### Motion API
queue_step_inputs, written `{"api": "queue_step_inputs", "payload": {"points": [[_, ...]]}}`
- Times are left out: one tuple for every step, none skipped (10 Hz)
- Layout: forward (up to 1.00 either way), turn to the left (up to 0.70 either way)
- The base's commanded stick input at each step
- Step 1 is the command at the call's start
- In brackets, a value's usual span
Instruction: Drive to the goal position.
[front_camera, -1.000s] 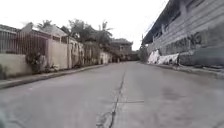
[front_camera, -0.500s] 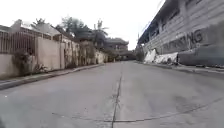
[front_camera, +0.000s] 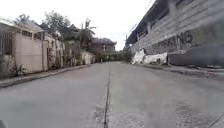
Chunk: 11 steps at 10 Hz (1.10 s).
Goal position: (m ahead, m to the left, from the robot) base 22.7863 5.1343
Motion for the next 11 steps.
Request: {"api": "queue_step_inputs", "payload": {"points": [[1.0, 0.01], [1.0, 0.01], [1.0, 0.01], [1.0, 0.01], [1.0, 0.01], [1.0, 0.01], [1.0, 0.01], [1.0, 0.01], [1.0, 0.01], [1.0, 0.01], [1.0, 0.01]]}}
